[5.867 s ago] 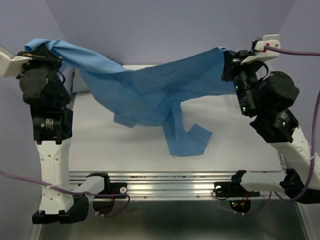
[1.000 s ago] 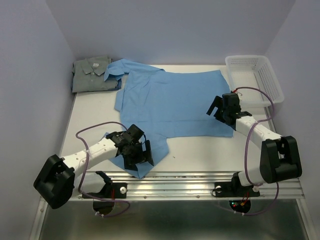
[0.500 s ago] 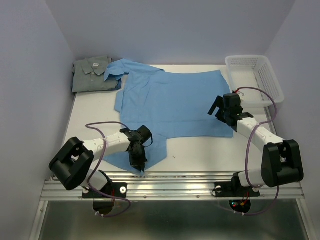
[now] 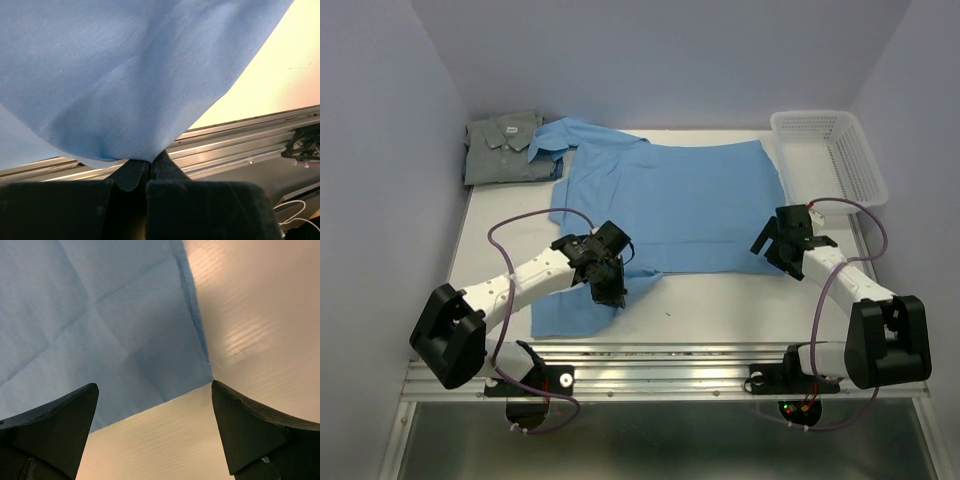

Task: Fold and stack the long sleeve shirts
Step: Fold the shirt

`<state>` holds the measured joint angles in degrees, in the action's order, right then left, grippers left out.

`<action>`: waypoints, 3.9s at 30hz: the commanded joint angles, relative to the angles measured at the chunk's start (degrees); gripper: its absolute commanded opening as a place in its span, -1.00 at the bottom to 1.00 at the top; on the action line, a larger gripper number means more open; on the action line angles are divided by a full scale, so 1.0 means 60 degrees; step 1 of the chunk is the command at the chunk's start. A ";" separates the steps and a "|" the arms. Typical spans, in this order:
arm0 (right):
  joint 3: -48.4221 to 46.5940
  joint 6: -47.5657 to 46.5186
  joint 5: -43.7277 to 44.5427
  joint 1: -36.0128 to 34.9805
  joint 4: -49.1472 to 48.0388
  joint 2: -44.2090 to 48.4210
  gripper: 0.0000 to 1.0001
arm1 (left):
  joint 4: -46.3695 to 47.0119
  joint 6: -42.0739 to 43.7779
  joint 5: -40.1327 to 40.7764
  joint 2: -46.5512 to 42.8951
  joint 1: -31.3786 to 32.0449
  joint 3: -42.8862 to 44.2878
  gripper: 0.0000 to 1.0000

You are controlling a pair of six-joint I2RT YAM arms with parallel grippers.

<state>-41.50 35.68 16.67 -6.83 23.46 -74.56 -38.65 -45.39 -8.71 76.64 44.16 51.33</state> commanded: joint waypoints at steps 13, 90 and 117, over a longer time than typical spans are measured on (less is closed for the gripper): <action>0.0471 0.0806 0.0020 0.0333 -0.0217 -0.1063 0.17 | 0.0494 0.1572 0.0017 -0.0381 -0.1354 0.0761 -1.00; -0.6328 -0.2944 -0.2265 -0.0033 -0.2093 -0.6923 1.00 | 0.5591 0.2423 -0.0349 0.5318 -0.5484 0.3341 0.97; 0.1085 -0.0643 -0.2909 -0.0121 -0.1801 -0.0659 1.00 | 0.4217 0.1148 0.0236 0.0693 -0.5603 -0.2285 0.97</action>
<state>-38.89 29.89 -0.30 -7.22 3.60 -83.94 -2.57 -38.02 -10.20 85.25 10.44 41.69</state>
